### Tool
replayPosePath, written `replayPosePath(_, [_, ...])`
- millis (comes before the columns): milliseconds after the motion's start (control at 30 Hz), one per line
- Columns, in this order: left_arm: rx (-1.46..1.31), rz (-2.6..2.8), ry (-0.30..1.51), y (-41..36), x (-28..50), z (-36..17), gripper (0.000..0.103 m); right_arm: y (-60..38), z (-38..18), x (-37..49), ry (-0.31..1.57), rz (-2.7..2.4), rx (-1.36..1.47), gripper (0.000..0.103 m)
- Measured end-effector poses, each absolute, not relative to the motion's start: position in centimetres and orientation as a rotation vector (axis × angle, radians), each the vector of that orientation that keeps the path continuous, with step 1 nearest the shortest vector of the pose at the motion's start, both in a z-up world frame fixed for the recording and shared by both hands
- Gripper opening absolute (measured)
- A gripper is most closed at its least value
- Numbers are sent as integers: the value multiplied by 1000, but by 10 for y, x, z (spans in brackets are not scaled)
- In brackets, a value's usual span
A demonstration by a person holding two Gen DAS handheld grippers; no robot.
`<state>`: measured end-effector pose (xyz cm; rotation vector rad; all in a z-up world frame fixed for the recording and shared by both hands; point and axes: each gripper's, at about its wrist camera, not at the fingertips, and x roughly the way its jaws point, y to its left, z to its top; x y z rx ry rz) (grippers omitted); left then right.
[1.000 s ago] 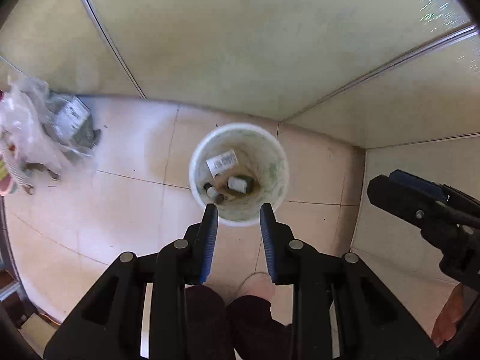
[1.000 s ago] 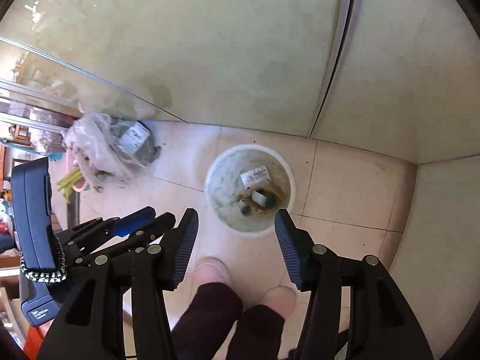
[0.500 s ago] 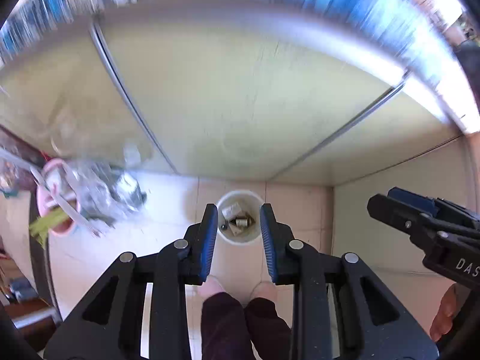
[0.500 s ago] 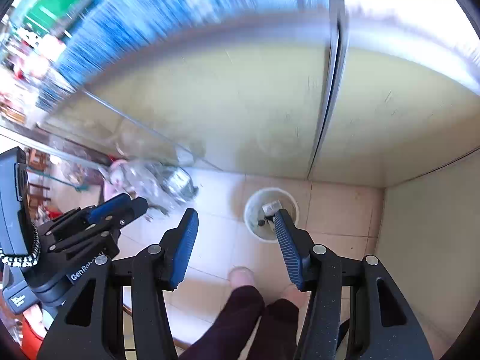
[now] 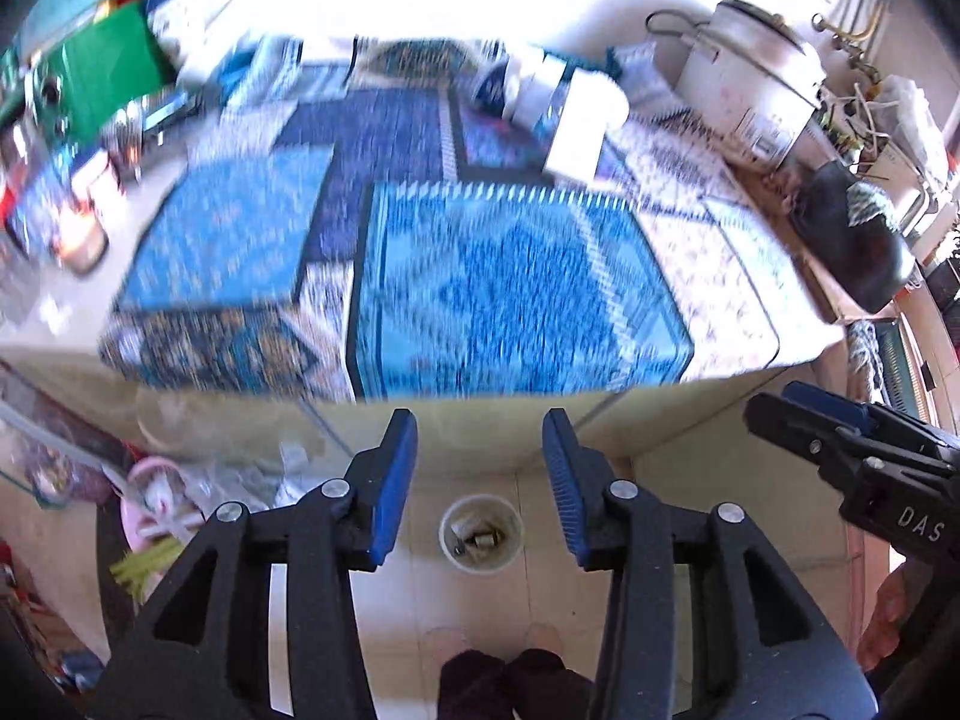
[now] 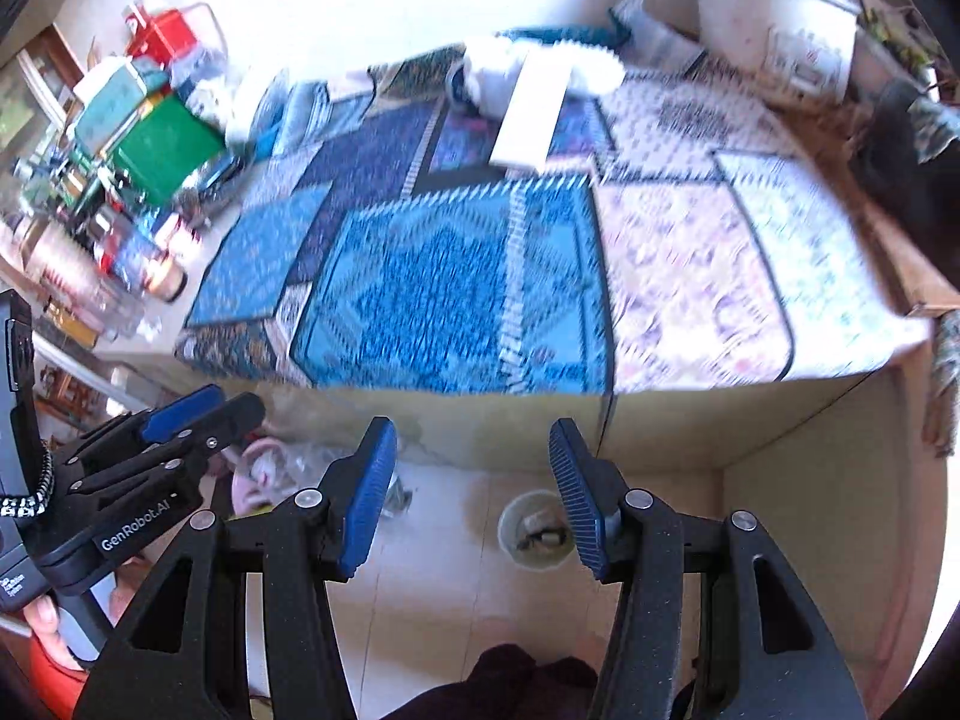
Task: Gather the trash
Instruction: 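Raise both tools back up toward the counter, then grasp the white paper strip with the left tool while the right tool grasps the foam netting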
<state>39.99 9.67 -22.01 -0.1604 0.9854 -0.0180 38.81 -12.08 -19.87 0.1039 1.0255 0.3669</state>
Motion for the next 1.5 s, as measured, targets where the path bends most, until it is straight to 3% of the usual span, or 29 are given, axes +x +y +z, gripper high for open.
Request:
replayPosePath(333, [-133,-56,893,93,448,-161,58,-157,-145,419,920,260,166,51])
replayPosePath(633, [-174,-22,888,60,538,-152,58,-189,-137,500,911,324,152,55])
replayPosePath(1133, [-172,25,1027,0,711,-193,58,-256,-145,647,972,403,105,55])
replayPosePath(1500, [-92,15,1135,-14,778,-238,58,-254,-175,697,1054,420,101,55])
